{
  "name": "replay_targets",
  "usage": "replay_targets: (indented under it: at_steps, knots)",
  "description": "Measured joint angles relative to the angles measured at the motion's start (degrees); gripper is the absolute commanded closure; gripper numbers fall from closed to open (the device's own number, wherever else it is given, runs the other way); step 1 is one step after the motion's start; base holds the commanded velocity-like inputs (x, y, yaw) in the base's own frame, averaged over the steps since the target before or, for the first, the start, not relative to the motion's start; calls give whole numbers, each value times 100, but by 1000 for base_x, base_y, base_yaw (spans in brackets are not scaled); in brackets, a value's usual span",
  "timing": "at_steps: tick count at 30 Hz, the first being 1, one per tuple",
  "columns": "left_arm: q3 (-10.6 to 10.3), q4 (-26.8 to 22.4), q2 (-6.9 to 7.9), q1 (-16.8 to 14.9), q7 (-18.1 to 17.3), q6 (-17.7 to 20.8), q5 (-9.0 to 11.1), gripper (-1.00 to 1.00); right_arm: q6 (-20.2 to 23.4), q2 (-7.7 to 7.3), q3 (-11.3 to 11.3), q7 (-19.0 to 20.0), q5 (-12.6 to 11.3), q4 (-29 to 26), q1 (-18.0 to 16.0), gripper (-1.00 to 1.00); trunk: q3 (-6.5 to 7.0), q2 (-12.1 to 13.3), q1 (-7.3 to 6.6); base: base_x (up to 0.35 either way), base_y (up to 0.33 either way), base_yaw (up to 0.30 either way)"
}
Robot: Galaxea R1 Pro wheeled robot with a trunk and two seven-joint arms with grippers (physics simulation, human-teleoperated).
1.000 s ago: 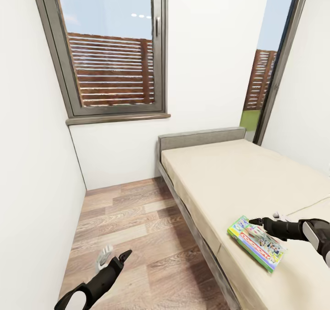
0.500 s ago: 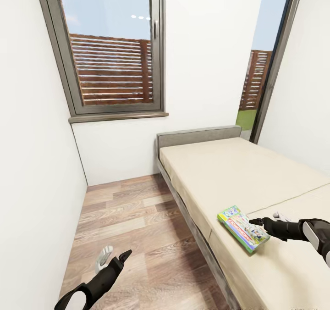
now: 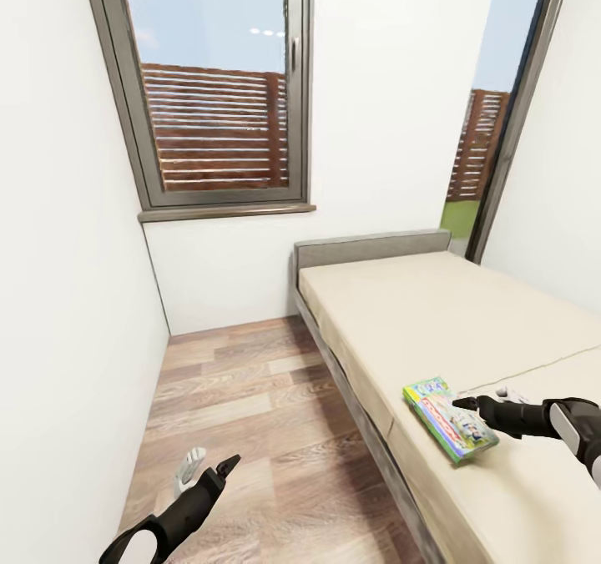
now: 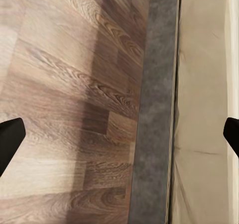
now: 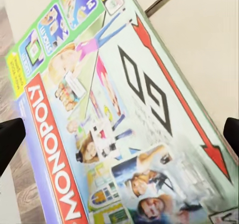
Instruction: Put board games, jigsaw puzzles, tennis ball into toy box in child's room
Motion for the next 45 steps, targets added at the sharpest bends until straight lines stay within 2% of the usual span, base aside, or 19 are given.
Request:
replay_targets:
  at_steps: [22,45]
  knots:
    - [1,2,4,0,0,0,0,-100,-1,9,0,-4,-2,0,0,-100,0,0,0,-1,0,236]
    - [2,3,5,-1,0,0,-1,-100,-6,7,0,-10,-3,-1,1,-100,0,0,0,0,0,29]
